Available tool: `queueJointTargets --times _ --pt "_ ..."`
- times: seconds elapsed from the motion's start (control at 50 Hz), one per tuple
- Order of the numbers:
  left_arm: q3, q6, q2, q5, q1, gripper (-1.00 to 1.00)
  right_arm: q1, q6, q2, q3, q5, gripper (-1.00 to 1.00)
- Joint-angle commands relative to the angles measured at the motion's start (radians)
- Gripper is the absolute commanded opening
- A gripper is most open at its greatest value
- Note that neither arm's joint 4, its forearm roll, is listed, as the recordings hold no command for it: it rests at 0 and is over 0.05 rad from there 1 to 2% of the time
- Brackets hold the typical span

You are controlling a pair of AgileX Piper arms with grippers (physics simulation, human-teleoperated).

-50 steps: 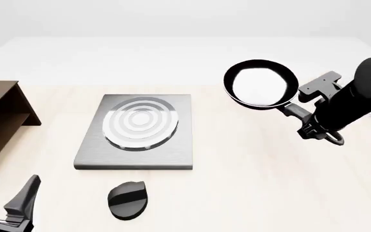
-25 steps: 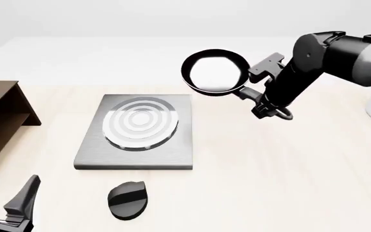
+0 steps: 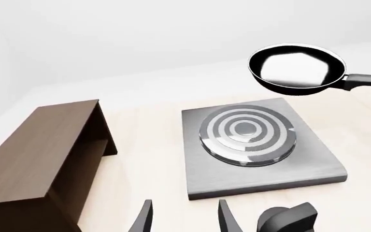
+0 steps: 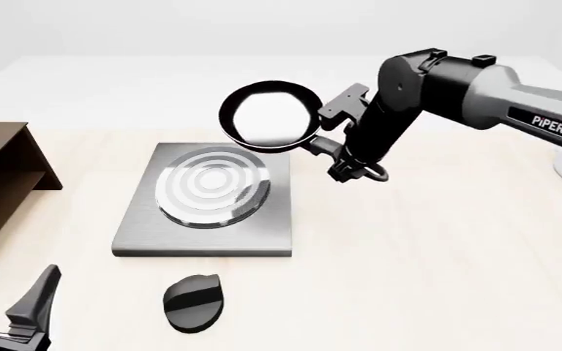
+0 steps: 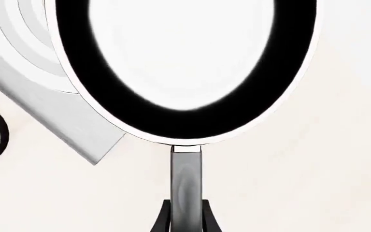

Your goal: Turn on the stove and put the frying pan on it.

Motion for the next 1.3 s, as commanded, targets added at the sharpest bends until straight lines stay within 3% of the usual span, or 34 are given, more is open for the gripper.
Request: queueJointTargets --times 0.02,0.62,1.3 --pt "0.001 -0.013 0.0 0.0 -0.005 1.0 0.085 0.018 0.019 -0.047 -0.001 -1.0" --pt "0.001 -0.011 0.0 -0.001 -0.002 1.0 0.204 0.064 0.115 -0.055 -0.046 -1.0" --pt "0.001 -0.012 0.0 -0.001 -0.001 1.0 0.237 0.089 0.169 -0.027 -0.1 -1.0"
